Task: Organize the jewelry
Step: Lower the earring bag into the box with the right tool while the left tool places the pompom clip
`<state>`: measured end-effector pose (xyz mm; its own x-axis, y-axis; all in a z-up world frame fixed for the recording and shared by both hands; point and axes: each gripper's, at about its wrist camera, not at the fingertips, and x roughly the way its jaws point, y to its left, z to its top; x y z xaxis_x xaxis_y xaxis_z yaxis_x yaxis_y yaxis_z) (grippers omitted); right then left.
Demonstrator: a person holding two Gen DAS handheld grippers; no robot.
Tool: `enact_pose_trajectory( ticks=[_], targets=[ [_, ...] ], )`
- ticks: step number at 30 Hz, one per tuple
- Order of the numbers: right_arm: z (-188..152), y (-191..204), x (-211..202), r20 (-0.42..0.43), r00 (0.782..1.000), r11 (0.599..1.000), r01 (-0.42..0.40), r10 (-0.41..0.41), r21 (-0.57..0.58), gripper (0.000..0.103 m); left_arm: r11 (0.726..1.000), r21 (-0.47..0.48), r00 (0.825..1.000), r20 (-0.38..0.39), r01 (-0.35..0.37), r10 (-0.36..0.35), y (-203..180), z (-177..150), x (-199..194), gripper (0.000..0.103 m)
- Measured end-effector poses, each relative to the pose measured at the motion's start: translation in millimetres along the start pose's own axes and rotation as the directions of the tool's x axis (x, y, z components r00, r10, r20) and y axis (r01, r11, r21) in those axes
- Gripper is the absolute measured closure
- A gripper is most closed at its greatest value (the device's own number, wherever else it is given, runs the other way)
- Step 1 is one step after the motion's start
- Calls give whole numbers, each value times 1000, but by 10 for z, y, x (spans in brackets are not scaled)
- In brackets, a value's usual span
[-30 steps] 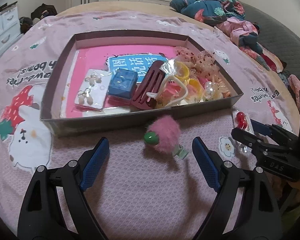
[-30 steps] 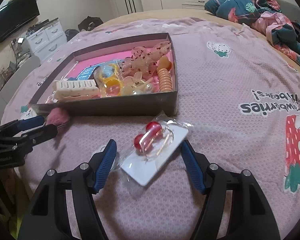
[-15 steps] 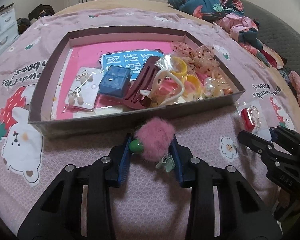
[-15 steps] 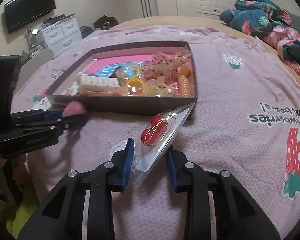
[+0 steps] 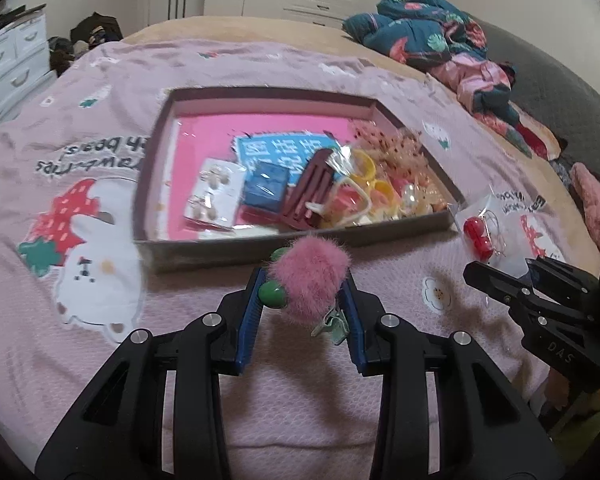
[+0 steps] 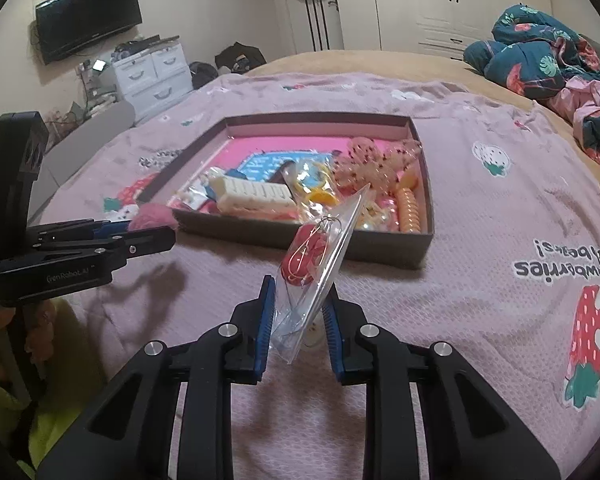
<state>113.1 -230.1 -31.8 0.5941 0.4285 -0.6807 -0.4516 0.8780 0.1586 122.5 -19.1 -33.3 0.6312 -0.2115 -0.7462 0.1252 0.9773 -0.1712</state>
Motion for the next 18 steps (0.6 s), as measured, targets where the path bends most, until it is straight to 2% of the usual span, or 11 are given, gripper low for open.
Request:
enact_pose_trajectory(
  ticks=[8,18],
  targets=[
    [194,78,-10,36,999,1000,-12,13,-26,80,999,-45,999,45,-17,19,183,96,-150,75],
    [418,-14,217,45,999,1000,14,-13,-25,80,996,-85,996,80,-31,38,347,307,-168,75]
  ],
)
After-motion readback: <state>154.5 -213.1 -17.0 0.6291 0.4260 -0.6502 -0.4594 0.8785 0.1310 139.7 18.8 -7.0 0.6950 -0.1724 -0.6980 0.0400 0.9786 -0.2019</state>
